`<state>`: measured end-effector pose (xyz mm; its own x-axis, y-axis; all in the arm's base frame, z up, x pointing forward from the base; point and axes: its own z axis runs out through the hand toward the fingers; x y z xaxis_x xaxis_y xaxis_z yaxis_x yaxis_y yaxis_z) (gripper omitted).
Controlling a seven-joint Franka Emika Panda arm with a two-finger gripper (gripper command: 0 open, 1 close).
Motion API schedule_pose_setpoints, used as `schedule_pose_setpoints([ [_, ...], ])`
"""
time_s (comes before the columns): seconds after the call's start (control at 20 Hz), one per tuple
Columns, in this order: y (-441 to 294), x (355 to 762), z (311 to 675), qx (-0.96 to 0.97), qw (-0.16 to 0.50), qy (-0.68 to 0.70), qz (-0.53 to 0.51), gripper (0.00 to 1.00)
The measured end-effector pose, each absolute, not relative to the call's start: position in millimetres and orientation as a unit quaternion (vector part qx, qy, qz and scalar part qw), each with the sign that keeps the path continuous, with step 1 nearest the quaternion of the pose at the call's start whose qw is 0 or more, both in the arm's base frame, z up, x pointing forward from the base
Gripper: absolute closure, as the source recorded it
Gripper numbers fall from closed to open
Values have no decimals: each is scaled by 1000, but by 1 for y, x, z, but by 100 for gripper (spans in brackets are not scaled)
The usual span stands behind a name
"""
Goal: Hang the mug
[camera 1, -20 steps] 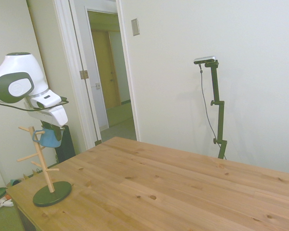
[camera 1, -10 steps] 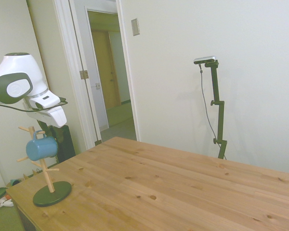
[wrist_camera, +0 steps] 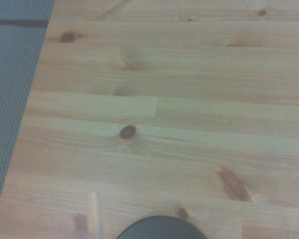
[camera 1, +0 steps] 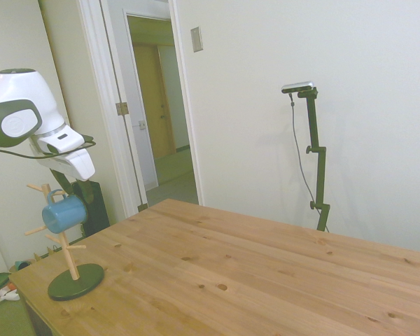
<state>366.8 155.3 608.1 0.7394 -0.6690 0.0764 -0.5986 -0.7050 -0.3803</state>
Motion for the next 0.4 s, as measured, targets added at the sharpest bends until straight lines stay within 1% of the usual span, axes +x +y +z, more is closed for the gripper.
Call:
schedule_pose_setpoints([
  [0.25, 110, 369, 626, -897, 188, 381, -123, 0],
  [0.4, 69, 367, 633, -885, 201, 399, -133, 0],
])
